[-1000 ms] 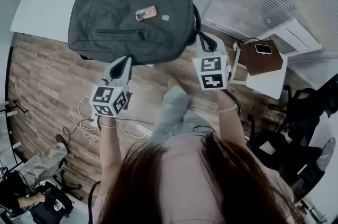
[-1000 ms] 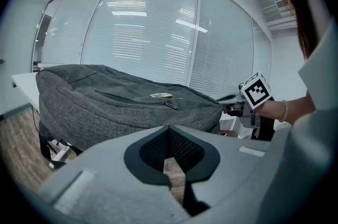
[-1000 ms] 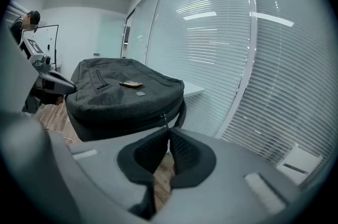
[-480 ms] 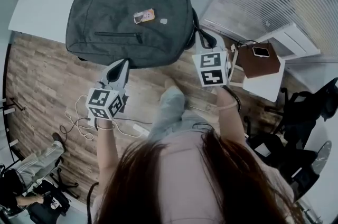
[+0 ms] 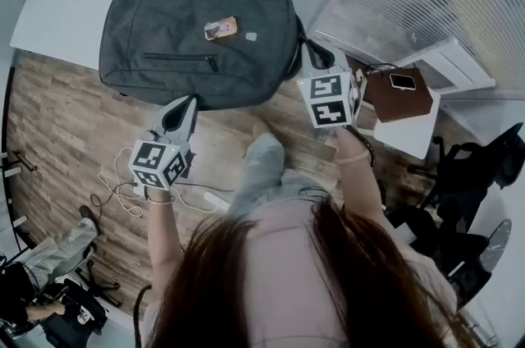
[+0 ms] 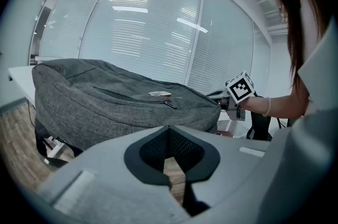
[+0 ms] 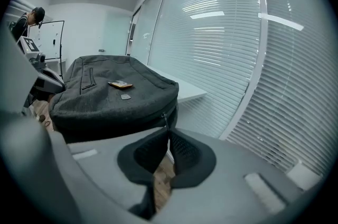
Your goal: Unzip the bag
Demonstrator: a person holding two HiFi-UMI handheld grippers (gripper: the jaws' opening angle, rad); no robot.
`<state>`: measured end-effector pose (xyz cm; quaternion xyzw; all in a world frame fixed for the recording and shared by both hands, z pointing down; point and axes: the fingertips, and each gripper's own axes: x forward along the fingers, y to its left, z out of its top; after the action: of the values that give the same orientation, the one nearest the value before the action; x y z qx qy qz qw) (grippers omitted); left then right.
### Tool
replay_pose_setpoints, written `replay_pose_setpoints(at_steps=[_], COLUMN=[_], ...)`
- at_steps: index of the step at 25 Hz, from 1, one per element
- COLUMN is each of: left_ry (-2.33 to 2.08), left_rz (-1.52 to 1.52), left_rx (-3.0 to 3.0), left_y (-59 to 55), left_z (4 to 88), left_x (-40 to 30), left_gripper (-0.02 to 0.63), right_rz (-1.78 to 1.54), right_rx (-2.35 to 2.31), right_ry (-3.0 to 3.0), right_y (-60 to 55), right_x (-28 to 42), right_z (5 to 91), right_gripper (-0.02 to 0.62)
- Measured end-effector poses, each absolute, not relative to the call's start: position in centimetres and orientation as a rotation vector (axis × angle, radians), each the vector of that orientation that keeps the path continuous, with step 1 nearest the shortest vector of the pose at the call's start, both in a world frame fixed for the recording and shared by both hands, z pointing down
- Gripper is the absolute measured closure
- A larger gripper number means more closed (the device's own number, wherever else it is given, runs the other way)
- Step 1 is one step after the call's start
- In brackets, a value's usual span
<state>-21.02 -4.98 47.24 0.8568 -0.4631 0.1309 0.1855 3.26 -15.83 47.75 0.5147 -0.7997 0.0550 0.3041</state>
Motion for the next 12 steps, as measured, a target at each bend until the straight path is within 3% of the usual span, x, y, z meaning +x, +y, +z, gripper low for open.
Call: replay_pose_setpoints(at_steps=[12], left_ry=[-1.256], left_rz=[0.362], left_rx=[2.416], left_y=[-4.9], left_z=[47.3], left_x=[-20.8], left_gripper=[0.598], right_rz=[0.116], right_rx=[1.321], right_ry=[-2.125], right_y=[-17.9], right_x=[3.4], right_z=[47.5], right_gripper=[0.58])
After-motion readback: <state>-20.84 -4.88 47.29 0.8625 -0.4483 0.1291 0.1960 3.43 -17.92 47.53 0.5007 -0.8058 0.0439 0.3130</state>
